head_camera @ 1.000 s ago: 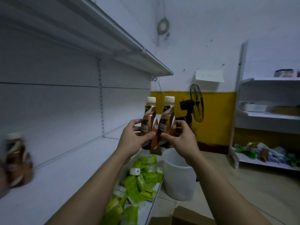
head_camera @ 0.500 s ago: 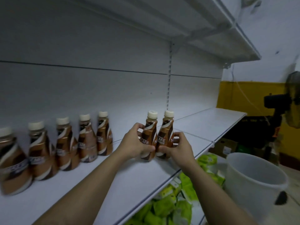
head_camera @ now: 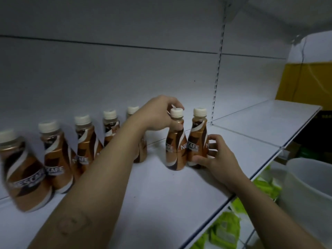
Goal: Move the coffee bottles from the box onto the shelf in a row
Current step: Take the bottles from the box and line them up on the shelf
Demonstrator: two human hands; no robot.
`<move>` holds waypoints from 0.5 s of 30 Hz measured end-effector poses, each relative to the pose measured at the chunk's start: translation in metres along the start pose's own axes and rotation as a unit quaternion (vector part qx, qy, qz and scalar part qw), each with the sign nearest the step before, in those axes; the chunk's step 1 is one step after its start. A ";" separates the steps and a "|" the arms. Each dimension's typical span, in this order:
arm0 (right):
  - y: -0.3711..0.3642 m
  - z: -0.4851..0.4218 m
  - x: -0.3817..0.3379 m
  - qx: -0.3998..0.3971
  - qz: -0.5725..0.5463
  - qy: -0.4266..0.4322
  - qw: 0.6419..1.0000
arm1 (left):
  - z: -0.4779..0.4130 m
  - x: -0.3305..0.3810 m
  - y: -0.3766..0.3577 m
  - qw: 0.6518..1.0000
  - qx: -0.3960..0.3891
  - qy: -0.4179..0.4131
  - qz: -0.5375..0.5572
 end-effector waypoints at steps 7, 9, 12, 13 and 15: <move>-0.014 -0.027 -0.004 -0.035 0.043 -0.028 0.998 | -0.017 -0.004 0.011 0.965 0.106 0.035 -0.237; -0.024 -0.043 -0.009 -0.040 0.059 -0.043 0.997 | -0.018 -0.013 0.016 0.949 0.130 0.061 -0.280; -0.044 -0.066 -0.017 -0.034 0.079 -0.050 0.995 | -0.016 -0.028 0.026 0.909 0.164 0.101 -0.369; -0.052 -0.074 -0.020 -0.033 0.083 -0.051 0.995 | -0.016 -0.032 0.029 0.897 0.175 0.112 -0.391; -0.065 -0.087 -0.025 -0.025 0.092 -0.048 0.994 | -0.016 -0.037 0.031 0.885 0.191 0.129 -0.406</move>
Point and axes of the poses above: each hand's wrist, its own z-axis away from the middle knuckle, its own y-axis out of the back of the hand, x = y × z, the point moved 6 cm from there along -z, towards the middle knuckle, and after that the axes turned 9 degrees about -x, right-handed, at the moved point
